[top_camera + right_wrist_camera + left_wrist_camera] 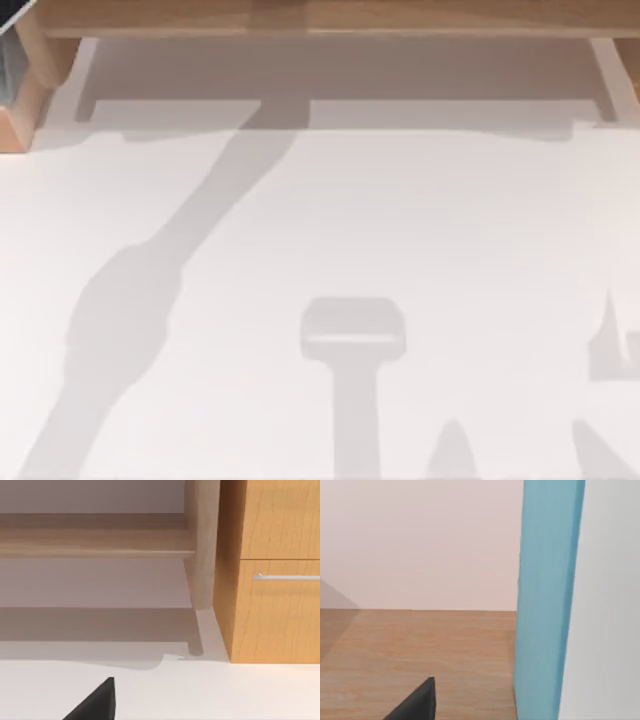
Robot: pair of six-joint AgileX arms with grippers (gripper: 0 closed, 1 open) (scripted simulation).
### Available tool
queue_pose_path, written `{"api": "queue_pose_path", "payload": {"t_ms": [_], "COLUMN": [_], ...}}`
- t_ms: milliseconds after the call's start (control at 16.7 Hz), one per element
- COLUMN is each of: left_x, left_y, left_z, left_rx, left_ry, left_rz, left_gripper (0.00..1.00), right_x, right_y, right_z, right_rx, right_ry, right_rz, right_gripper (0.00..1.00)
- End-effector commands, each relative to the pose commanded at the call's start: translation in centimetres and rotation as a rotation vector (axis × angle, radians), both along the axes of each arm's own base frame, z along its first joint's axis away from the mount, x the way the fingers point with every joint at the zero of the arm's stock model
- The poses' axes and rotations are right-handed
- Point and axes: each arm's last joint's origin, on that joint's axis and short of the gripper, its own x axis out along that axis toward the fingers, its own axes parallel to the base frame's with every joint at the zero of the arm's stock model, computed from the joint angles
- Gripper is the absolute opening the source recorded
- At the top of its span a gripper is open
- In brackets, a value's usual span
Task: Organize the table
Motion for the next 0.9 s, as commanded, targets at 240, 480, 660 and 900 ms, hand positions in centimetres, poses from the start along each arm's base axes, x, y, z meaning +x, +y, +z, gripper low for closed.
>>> {"api": "queue_pose_path", "payload": {"t_ms": [240, 480, 660, 900], "left_x": [0.3, 0.5, 1.1, 2.2], "left_y": [-0.7, -0.5, -0.7, -0.8], "left_z": [-0.3, -0.3, -0.2, -0.2], "left_rx": [0.000, 0.001, 0.000, 0.000], "left_ry": [-0.001, 0.002, -0.001, -0.001], "left_rz": [-0.001, 0.001, -0.001, -0.001], "left_gripper": [1.00, 1.00, 1.00, 1.00], "right_x": [0.0, 0.0, 0.0, 0.0], "right_y": [0.0, 0.0, 0.0, 0.0], "right_z": [0.0, 0.0, 0.0, 0.0], "right_rx": [0.000, 0.000, 0.000, 0.000], "right_ry": [0.000, 0.000, 0.000, 0.000], "right_rz": [0.000, 0.000, 0.000, 0.000], "right_gripper": [1.00, 1.00, 1.00, 1.00]}}
